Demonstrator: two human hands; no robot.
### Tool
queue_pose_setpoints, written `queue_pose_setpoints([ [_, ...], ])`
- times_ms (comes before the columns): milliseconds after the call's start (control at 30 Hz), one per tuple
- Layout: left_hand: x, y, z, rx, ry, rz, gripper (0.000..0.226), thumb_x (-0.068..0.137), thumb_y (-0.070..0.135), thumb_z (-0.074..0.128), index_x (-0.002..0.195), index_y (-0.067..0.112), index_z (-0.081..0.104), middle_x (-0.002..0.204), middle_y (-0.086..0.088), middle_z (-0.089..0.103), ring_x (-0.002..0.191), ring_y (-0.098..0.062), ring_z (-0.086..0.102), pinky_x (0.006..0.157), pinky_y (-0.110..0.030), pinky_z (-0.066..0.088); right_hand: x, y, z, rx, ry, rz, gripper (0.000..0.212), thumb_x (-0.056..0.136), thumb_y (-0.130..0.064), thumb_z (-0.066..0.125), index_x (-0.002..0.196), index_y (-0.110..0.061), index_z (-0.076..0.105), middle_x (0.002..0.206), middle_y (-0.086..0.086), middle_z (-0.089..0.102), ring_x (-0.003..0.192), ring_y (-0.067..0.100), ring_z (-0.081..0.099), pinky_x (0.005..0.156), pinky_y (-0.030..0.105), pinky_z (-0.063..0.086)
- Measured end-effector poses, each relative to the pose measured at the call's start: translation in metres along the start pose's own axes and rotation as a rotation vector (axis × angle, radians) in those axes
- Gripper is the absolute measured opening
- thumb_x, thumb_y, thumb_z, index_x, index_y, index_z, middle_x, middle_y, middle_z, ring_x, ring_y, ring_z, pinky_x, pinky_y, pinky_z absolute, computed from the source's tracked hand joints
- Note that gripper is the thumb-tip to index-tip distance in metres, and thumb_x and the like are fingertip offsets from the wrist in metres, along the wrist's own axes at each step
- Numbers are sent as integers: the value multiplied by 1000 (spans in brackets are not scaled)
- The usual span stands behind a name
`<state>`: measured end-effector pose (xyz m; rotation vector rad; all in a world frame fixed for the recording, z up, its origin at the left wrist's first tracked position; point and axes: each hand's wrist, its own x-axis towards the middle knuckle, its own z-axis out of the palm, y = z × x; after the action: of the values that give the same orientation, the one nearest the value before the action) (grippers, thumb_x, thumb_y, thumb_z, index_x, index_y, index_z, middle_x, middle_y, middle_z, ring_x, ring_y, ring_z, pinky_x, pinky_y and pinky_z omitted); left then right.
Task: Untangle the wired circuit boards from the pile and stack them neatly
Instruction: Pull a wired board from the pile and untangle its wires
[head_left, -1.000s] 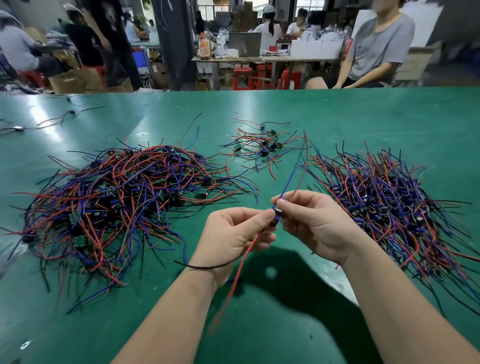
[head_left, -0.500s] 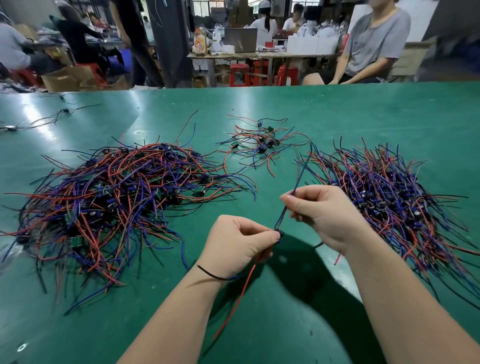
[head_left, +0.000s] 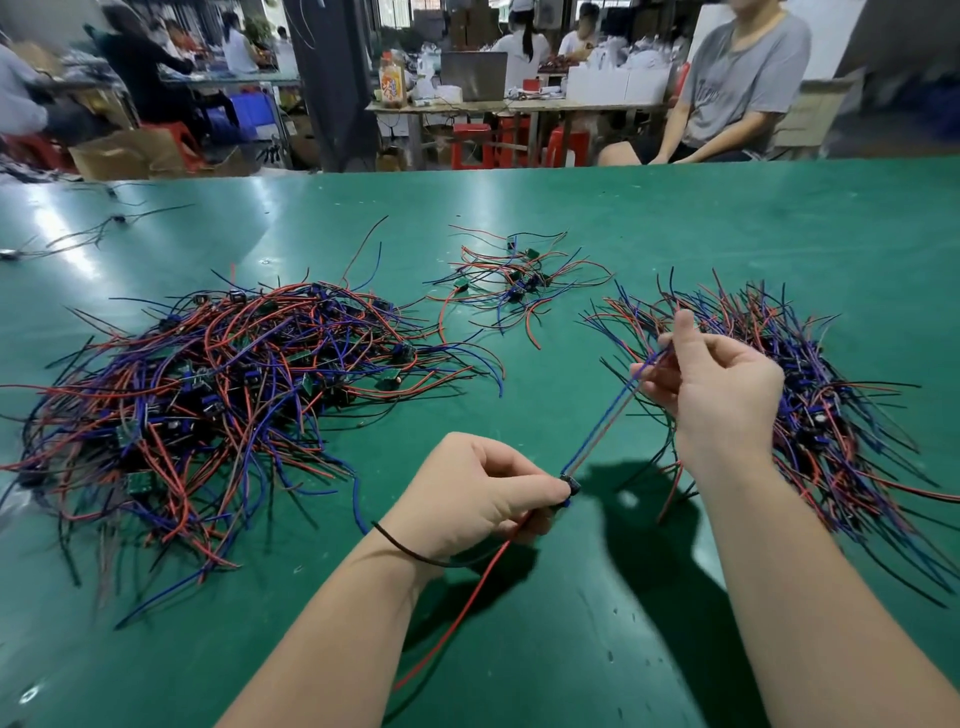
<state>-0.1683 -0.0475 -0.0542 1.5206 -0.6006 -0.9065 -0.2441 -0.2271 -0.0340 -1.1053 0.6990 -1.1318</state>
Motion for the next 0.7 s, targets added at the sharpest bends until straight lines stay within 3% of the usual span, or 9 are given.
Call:
queue_pose_setpoints([
  [67, 4, -1, 0, -82, 106, 34, 17, 74, 5, 76, 59, 6, 70, 53, -7, 63, 43, -13, 57, 44, -19, 47, -4, 5, 6, -55, 21, -8, 18, 97, -25, 54, 86, -11, 57, 76, 8, 57, 54, 14, 67, 50, 21, 52],
  [133, 10, -1, -2, -218, 251, 64, 17, 76, 7, 75, 60, 7, 69, 56, -9, 65, 43, -13, 59, 44, -19, 48, -12, 11, 12, -161, -52, -8, 9, 94, -18, 58, 99, -14, 51, 83, 7, 58, 58, 16, 67, 54, 23, 54],
  [267, 17, -4, -7, -320, 393, 126, 9, 81, 8, 71, 72, 7, 68, 60, -3, 68, 44, -11, 62, 43, -18, 49, -42, 26, 29, -322, -418, 96, 12, 82, -12, 73, 84, -11, 61, 69, 10, 68, 55, 18, 67, 52, 26, 55],
  [333, 16, -7, -7, -286, 368, 149, 5, 84, 5, 67, 80, 7, 69, 63, -2, 70, 47, -10, 63, 45, -18, 51, -52, 32, 34, -393, -509, 116, 8, 79, -10, 75, 79, -11, 67, 66, 8, 70, 59, 18, 67, 59, 30, 56],
  [533, 9, -7, -3, -199, 163, 166, 28, 87, -4, 61, 105, 16, 70, 89, 0, 74, 64, -13, 69, 54, -21, 53, -47, 22, 26, -391, -445, 124, 10, 77, -7, 76, 74, -14, 70, 68, 7, 71, 66, 20, 67, 58, 26, 55],
  [700, 6, -7, 2, -153, 39, 168, 38, 80, 0, 69, 116, 14, 67, 86, -4, 72, 70, -15, 66, 62, -24, 55, -46, 5, 20, -619, -469, -40, 14, 69, -14, 81, 80, -16, 73, 73, 4, 73, 67, 17, 68, 75, 39, 58],
])
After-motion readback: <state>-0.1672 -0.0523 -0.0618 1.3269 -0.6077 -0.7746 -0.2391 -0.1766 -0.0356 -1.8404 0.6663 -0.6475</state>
